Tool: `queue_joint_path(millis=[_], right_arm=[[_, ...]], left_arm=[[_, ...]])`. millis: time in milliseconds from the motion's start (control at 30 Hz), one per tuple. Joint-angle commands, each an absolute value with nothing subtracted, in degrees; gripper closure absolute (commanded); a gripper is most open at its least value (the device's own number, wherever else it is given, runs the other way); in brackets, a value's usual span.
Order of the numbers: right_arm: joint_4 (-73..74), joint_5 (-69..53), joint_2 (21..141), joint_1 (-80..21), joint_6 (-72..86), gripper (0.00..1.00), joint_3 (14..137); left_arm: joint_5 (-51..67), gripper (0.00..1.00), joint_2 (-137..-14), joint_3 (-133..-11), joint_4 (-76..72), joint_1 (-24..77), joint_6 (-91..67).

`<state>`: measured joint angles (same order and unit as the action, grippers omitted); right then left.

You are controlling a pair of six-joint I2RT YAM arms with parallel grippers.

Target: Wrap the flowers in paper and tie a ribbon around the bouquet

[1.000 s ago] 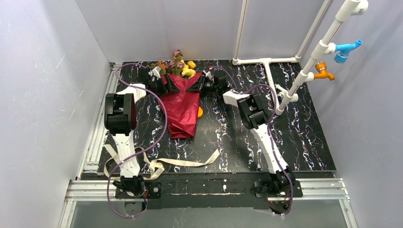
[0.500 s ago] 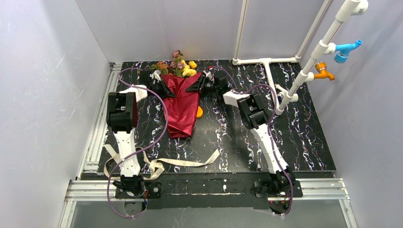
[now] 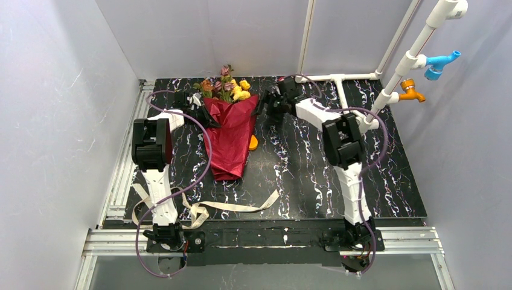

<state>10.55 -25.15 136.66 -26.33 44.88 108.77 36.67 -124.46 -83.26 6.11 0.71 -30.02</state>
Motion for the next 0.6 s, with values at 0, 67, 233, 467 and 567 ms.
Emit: queue_joint_path(millis=[0,67,233,467,567], right_arm=[[27.1,-5.7,121.7,-25.5,39.4,0.09,96.6],[25.9,-2.1,114.8,-25.5,41.8,0.02,87.9],[27.8,-0.3,102.6,-26.0,45.3,0.02,74.8],[34.5,4.3,87.5,-31.8,61.9,0.05,57.9],[35.7,8.9,82.4,-37.5,68.0,0.07,55.9]], left_arm=[[37.0,1.00,-120.3,-80.8,10.4,0.1,-28.8],[37.4,1.00,-120.3,-80.2,9.9,0.1,-29.2],[38.2,1.00,-120.2,-79.3,9.0,0.1,-30.6],[40.1,1.00,-119.1,-79.9,11.2,0.1,-29.9],[40.2,1.00,-118.5,-79.3,11.4,0.1,-29.7]])
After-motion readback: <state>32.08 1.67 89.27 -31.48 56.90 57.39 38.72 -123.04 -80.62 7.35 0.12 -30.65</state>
